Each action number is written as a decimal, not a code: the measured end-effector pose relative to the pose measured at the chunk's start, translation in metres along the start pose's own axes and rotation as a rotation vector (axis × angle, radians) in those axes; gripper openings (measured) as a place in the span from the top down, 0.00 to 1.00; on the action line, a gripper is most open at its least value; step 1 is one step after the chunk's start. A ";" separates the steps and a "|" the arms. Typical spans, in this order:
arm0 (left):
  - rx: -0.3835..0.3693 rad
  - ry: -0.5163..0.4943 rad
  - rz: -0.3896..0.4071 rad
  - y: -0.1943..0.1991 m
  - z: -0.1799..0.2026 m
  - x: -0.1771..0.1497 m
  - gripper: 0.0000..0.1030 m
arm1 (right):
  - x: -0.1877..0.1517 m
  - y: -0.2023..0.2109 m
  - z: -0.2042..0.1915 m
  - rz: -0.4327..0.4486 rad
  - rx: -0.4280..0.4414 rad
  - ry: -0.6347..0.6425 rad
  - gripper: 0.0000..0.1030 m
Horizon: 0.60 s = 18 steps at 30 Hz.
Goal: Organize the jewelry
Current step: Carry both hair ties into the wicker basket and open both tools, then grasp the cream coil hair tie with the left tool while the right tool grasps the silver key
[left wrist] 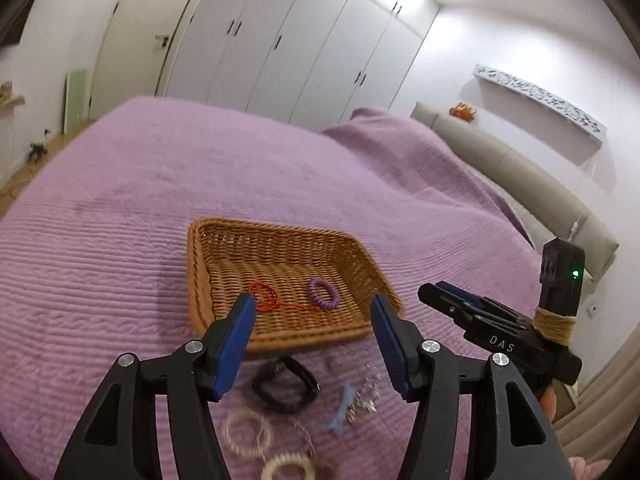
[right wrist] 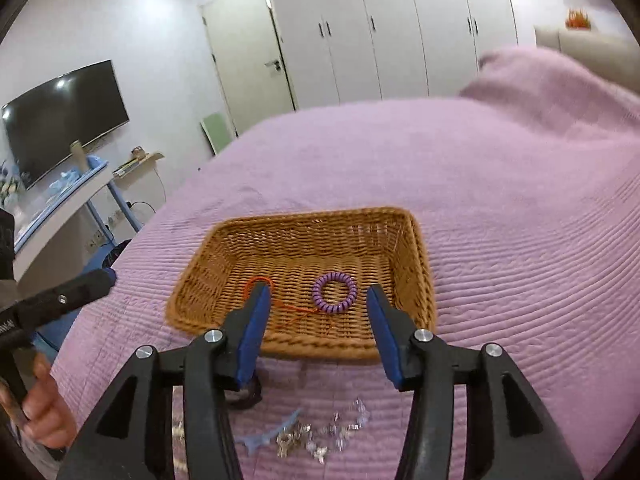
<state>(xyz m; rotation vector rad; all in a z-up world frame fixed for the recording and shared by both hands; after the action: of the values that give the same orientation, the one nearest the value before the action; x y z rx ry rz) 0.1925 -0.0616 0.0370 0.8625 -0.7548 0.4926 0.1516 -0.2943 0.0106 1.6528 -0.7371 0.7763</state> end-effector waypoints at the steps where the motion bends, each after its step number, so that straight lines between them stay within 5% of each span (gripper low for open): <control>1: -0.001 -0.011 0.013 0.012 0.004 -0.004 0.39 | -0.002 0.009 -0.003 0.011 0.011 0.004 0.48; 5: 0.020 -0.041 0.049 0.045 0.013 -0.018 0.30 | -0.012 0.040 -0.017 0.043 0.056 0.022 0.46; 11: 0.066 -0.105 0.097 0.078 0.024 -0.053 0.30 | -0.046 0.058 -0.046 0.046 0.094 0.101 0.45; 18: 0.125 -0.086 0.049 0.080 0.009 -0.100 0.30 | -0.092 0.051 -0.064 0.048 0.086 0.138 0.45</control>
<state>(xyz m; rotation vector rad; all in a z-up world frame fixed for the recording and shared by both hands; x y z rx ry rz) 0.0716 -0.0326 0.0045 0.9885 -0.8317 0.5531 0.0495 -0.2345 -0.0234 1.6449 -0.6561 0.9575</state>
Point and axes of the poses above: each gripper's, at about its wrist camera, not at the fingertips, and y roughly against the way its jaws point, z to its right, x to its top, the point moved 9 cm from there along -y, roughly the way its jaws point, and after that the axes turned 2 degrees about y, right-handed, at the moved point
